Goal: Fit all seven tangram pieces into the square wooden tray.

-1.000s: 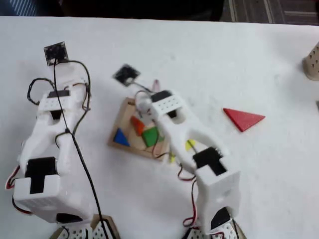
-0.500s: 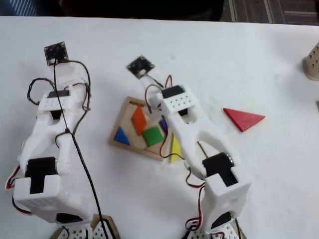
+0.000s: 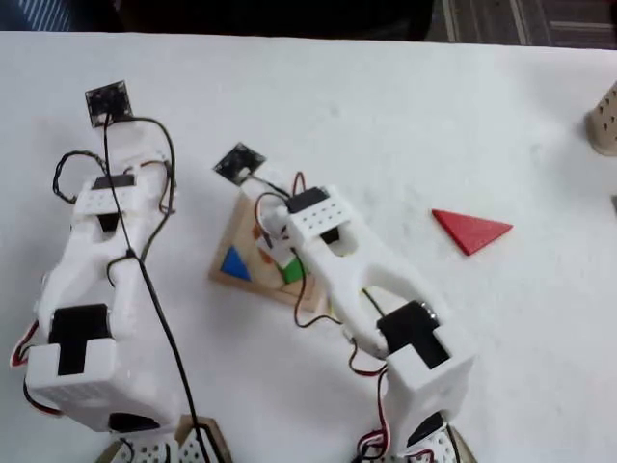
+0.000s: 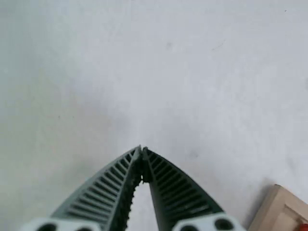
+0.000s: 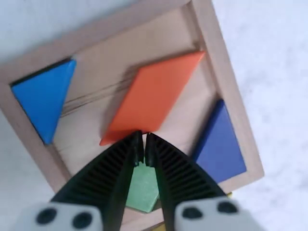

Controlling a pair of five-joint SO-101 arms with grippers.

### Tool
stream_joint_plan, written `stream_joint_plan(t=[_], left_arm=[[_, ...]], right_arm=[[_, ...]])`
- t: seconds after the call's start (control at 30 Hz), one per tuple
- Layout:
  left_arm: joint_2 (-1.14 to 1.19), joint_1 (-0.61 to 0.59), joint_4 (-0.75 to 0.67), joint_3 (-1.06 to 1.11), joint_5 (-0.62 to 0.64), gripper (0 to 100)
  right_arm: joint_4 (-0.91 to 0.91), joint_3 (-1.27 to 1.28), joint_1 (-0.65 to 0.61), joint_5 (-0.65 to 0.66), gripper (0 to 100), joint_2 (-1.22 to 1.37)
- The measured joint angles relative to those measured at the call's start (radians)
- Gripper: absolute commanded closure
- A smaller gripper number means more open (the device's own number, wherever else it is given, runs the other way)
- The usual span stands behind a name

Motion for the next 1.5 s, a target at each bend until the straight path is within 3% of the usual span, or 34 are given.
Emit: stream_joint_plan(t=[0.53, 0.83, 1.07, 1.2, 1.5], left_arm=[[0.000, 0.000, 0.000, 0.000, 0.000, 98], [0.000, 0.000, 0.000, 0.000, 0.000, 98], [0.000, 0.000, 0.000, 0.000, 0.000, 98], [0.000, 0.000, 0.000, 0.000, 0.000, 98], [0.000, 0.000, 0.000, 0.000, 0.000, 98]], right_arm=[[-0.081, 0.021, -0.152, -0.118, 98.1, -0.014], [-0.196, -0.049, -0.037, -0.120, 97.8, -0.032], [-0.307, -0.057, -0.015, -0.103, 98.1, 0.112], [-0.295, -0.063, -0.005, -0.025, 98.1, 0.117], [-0.103, -0.069, 0.104, -0.009, 98.1, 0.064]])
